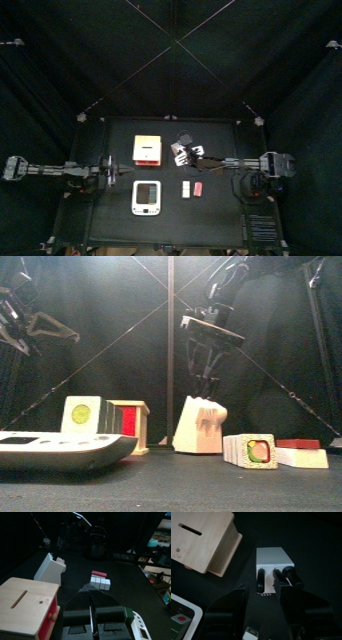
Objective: Grab cleaver
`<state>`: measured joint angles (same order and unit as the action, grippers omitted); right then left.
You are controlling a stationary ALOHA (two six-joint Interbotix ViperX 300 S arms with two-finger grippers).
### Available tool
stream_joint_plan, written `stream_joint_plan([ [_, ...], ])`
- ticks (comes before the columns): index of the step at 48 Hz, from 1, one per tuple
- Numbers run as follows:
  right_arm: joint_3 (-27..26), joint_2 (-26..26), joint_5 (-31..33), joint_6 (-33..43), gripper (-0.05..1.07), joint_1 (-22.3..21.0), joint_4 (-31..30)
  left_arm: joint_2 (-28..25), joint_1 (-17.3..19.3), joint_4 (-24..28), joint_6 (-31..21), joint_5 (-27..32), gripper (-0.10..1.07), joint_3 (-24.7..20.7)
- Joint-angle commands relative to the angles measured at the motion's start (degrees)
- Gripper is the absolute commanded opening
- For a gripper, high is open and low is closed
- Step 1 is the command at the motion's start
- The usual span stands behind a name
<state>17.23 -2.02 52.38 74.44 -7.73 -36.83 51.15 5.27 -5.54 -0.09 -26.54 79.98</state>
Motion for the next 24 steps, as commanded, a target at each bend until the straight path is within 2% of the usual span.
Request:
stream_joint_plan([
  [1,-0.62,-0.44,-0.62,0.09,0.80,-0.35,-0.18,-0.09,0.09,0.09,0.09,-0.26,-0.02,-0.70],
  [24,-0.62,0.97,-0.70,0.09,0.80,-0.62,-0.26,-0.09,0.09,0.09,0.18,-0.26,-0.02,-0.70],
])
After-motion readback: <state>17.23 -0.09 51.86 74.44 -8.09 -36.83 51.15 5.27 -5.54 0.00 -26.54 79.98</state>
